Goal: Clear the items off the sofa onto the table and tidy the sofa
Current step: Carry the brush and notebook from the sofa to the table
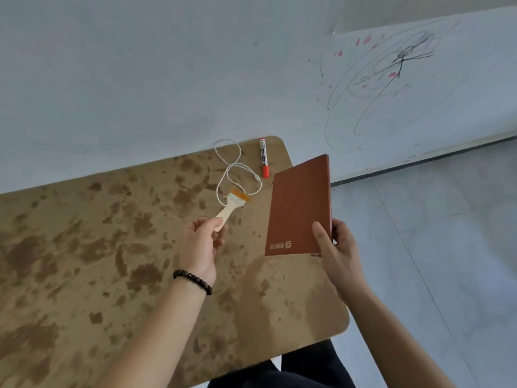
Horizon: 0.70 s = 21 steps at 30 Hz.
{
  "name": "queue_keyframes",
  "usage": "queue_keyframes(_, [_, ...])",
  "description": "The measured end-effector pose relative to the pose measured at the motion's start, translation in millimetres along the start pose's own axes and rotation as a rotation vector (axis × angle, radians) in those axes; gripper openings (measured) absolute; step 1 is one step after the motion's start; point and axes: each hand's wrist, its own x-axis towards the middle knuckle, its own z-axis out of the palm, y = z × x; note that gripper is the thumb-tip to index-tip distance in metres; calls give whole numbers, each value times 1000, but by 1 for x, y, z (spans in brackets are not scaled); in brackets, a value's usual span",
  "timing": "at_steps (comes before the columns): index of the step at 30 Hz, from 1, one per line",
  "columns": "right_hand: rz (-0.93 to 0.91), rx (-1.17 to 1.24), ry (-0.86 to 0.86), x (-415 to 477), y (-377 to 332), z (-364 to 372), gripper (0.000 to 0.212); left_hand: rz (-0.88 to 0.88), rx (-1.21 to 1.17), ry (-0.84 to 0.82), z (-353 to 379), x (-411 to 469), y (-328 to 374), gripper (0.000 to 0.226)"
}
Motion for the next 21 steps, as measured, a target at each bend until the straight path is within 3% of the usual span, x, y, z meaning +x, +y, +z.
queue_keyframes(5, [23,29,-174,126,-9,30,18,-82,-142,73,45,54,5,17])
queue_keyframes(9, [54,41,-273,188,2,51,34,12,-155,142,80,94,-2,25])
queue_keyframes(11, [74,-47,-318,211,19,59,41,84,-8,193,97,121,-12,27])
queue_keyframes(16, [75,-351,-392,238,54,67,62,210,633,234,124,173,-53,26])
queue_keyframes(21, [92,-417,-432,240,54,71,66,252,768,234,126,183,-65,29])
